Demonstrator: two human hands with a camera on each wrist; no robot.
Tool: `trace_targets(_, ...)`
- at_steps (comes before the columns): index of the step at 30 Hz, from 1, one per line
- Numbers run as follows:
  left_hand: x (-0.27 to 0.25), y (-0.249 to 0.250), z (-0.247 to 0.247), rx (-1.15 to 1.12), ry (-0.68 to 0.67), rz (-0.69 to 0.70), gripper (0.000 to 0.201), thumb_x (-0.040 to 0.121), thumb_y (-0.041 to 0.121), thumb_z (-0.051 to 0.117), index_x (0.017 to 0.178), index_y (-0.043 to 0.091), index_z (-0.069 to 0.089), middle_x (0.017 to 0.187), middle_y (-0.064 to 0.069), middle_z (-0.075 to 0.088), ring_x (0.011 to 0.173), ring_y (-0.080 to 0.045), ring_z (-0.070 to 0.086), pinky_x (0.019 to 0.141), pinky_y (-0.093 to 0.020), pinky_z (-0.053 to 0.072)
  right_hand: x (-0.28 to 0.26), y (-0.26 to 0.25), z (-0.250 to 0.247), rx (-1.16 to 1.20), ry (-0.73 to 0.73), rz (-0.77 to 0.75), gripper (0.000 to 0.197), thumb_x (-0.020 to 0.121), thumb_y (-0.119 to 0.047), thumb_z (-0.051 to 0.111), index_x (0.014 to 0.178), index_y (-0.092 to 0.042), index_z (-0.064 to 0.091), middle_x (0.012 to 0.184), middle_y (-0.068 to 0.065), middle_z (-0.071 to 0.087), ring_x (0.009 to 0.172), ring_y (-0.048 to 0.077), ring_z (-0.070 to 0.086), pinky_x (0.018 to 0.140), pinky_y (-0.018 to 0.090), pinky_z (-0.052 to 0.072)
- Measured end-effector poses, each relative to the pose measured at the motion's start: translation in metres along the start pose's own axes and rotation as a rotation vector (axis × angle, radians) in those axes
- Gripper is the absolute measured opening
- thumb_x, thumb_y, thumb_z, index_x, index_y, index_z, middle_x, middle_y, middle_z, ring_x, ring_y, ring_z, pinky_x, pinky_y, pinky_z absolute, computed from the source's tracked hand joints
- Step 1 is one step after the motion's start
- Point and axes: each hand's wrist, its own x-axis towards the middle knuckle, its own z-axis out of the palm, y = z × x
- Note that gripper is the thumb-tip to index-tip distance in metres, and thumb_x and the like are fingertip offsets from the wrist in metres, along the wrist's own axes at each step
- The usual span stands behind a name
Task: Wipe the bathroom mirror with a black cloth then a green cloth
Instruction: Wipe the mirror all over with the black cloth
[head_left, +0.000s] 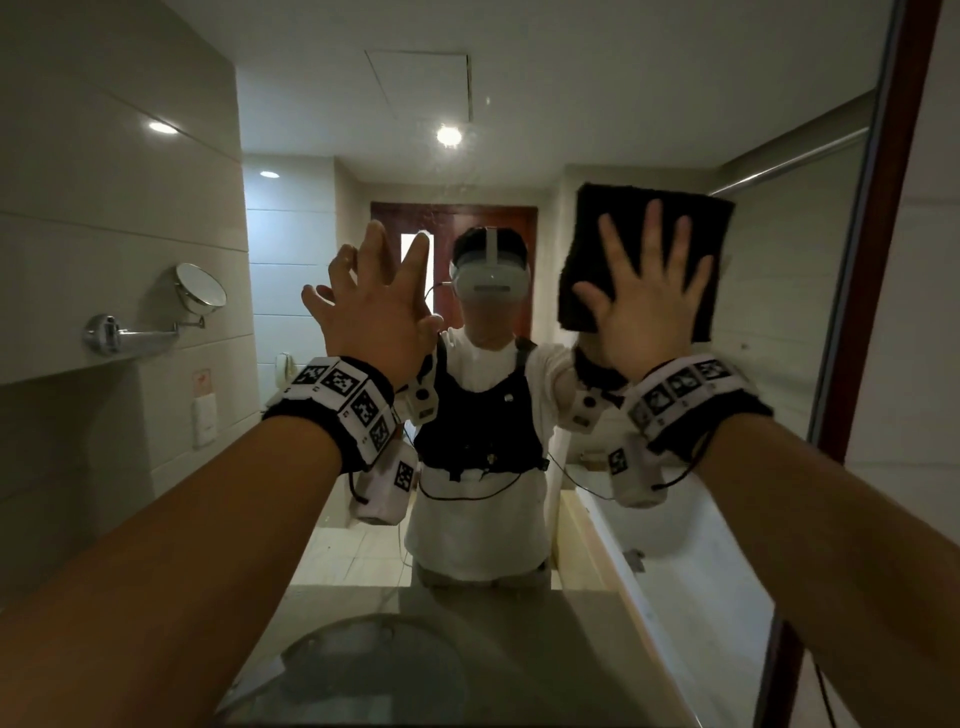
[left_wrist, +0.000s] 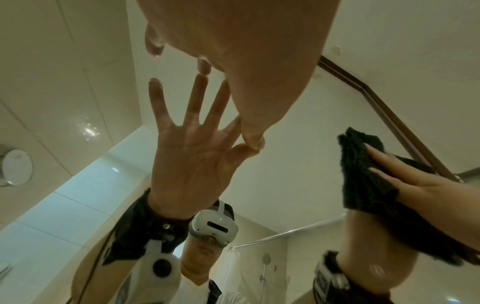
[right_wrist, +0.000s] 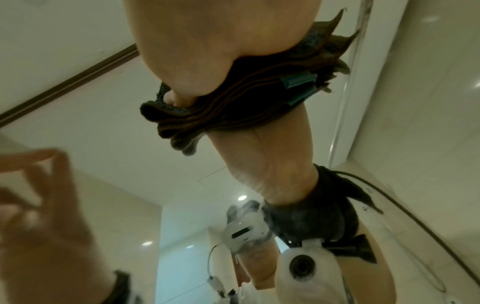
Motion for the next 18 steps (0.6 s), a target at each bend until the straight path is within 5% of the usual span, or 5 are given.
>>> trace_targets(10,-0.001,-0.001,0.004,-0.039,0.021,0.018,0.086,0.087,0.055,0.065,0.153,0.045,0.010,0.163,-0.005,0.004,0.146,-0.040,0.014,0.106,-0.070,0.026,0.006,-0.012,-0.004,0.013,-0.005,0.055,0.070,0.098,-0.062,0.028,0.157,-0.040,-0.003,0.165,0.011,-0.017,0.149,0.041,-0.015,0.117,0.067,-0.002)
trace_targets(18,0.000,-0.007,0.002,-0.009,0.016,0.055,0.084,0.089,0.059,0.059,0.154,0.044,0.008,0.163,-0.005,0.005,0.145,-0.039,0.015,0.104,-0.065,0.029,-0.003,-0.112,0.011,-0.028,-0.020,-0.231,0.072,0.097,-0.064,0.032,0.156,-0.041,-0.003,0.164,0.010,-0.020,0.148,0.040,-0.020,0.116,0.065,-0.010)
